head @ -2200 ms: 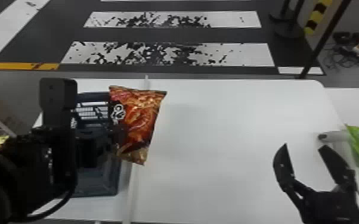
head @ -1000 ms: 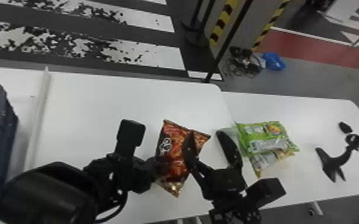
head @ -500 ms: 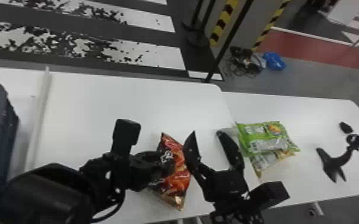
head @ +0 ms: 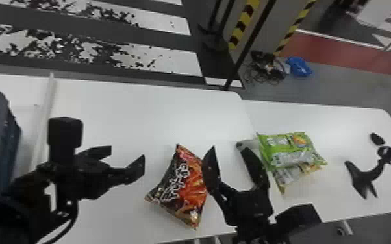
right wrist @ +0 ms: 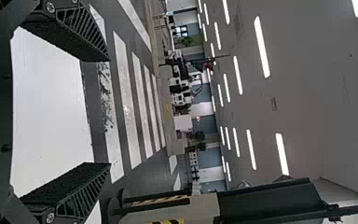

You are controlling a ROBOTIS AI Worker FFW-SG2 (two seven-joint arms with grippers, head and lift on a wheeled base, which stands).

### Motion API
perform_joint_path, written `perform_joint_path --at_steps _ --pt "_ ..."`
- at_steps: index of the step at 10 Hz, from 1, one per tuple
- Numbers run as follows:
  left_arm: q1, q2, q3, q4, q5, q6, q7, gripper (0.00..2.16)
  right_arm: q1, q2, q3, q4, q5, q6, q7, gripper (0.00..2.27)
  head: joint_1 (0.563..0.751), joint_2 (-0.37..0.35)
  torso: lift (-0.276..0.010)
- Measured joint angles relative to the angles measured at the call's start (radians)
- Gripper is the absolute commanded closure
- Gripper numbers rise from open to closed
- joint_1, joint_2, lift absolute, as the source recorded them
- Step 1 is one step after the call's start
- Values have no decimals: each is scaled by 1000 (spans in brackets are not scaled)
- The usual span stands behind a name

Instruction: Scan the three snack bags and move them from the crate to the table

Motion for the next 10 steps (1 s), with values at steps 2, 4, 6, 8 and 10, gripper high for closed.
perform_joint_path --at_steps 2,4,6,8,10 --pt "121 20 152 -112 8 -97 6 33 6 1 1 -2 30 42 44 80 695 -226 -62" --pt "229 22 273 -205 15 -216 47 33 8 6 11 -2 49 79 95 63 695 -74 -62" --pt "319 22 309 -238 5 -350 95 33 16 7 39 -19 96 119 98 76 695 1 -62" --pt "408 19 314 -243 -11 -510 93 33 2 9 82 -65 201 411 108 90 695 77 -62" --pt "459 20 303 -205 -26 -701 94 33 -10 20 149 -103 322 650 124 113 695 136 -62"
